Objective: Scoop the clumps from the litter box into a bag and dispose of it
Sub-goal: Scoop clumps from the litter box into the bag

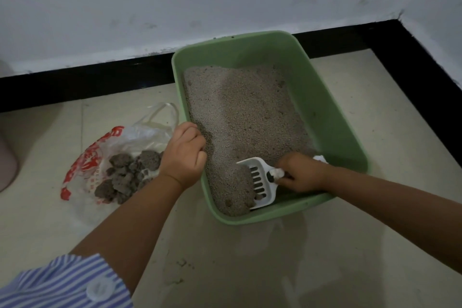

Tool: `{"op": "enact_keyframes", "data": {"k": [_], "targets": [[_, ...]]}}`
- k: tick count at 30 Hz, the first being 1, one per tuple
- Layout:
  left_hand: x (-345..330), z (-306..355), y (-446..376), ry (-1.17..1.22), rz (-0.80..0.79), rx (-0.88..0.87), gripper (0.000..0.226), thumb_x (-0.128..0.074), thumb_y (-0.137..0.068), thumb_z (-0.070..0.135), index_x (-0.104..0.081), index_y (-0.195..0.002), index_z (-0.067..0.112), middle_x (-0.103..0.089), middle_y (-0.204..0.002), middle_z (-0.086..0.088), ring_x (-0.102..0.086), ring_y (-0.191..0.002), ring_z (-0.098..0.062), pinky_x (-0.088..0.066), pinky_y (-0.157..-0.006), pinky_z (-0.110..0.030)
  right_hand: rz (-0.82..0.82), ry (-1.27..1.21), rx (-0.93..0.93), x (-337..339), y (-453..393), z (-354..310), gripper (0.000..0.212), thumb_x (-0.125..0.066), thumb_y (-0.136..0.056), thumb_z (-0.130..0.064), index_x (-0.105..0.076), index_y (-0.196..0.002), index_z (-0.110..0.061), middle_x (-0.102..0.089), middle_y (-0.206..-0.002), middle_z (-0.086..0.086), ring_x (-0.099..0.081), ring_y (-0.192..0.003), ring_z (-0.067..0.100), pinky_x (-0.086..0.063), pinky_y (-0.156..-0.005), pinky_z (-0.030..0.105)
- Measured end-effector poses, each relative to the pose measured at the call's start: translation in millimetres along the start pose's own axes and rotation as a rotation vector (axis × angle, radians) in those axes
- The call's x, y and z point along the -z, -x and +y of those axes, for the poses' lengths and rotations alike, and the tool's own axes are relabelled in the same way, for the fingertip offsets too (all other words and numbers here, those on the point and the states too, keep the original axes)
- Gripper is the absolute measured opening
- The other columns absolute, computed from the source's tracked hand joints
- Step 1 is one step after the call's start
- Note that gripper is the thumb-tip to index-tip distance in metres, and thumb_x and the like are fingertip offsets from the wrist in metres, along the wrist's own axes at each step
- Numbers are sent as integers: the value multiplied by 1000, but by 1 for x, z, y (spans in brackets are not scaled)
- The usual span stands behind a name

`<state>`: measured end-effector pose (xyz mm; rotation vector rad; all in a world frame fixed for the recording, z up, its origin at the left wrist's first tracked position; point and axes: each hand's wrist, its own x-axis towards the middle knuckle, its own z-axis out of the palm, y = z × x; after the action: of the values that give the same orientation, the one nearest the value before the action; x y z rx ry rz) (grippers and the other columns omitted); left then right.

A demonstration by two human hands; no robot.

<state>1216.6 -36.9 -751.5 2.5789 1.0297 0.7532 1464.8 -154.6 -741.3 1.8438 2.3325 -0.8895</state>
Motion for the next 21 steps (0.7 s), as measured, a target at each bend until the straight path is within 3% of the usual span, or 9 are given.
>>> {"op": "enact_keyframes", "data": {"k": [3, 7, 9, 14, 18, 21], "targets": [[0, -1, 0, 7, 5, -12, 28, -33, -69, 17, -52, -58, 0, -56, -71, -16, -36, -94, -22, -31, -84, -28, 30, -67, 5, -2, -2, 2, 34, -54, -86, -28, -38, -57, -22, -31, -52, -15, -38, -53, 15, -30, -58, 25], [-1, -2, 0, 37, 12, -12, 29, -33, -69, 16, -53, -58, -1, -57, -72, -15, -37, -94, -22, -32, -84, -28, -6, -98, -74, -1, -1, -2, 32, -44, -80, -40, -29, -53, -30, -34, -55, -15, -36, -51, 7, -23, -51, 11], [-1, -2, 1, 42, 9, -9, 29, -33, -69, 17, -53, -58, 0, -56, -72, -15, -37, -94, -22, -32, -84, -28, -30, -93, -93, -1, -3, -2, 28, -41, -78, -42, -29, -54, -31, -35, -57, -15, -39, -56, 12, -24, -52, 9], [0, -2, 1, 43, -8, 4, 29, -33, -70, 18, -53, -58, 0, -56, -71, -16, -37, -95, -23, -32, -83, -28, -54, -195, -110, 1, 0, 1, 32, -52, -82, -37, -35, -56, -31, -38, -59, -12, -37, -54, -1, -26, -53, 11], [-1, -3, 1, 24, -17, 15, 30, -33, -70, 19, -53, -58, 0, -57, -71, -15, -38, -96, -22, -32, -83, -28, -31, -261, -138, 2, 4, -1, 34, -51, -80, -39, -55, -68, -8, -45, -64, -3, -42, -58, 10, -30, -56, 20], [0, -1, 0, -8, -21, 18, 30, -33, -70, 19, -53, -57, 1, -56, -70, -15, -37, -93, -21, -32, -82, -29, 38, -284, -168, 8, 6, -4, 27, -55, -84, -35, -53, -72, -12, -45, -65, -5, -44, -62, 14, -30, -55, 17]]}}
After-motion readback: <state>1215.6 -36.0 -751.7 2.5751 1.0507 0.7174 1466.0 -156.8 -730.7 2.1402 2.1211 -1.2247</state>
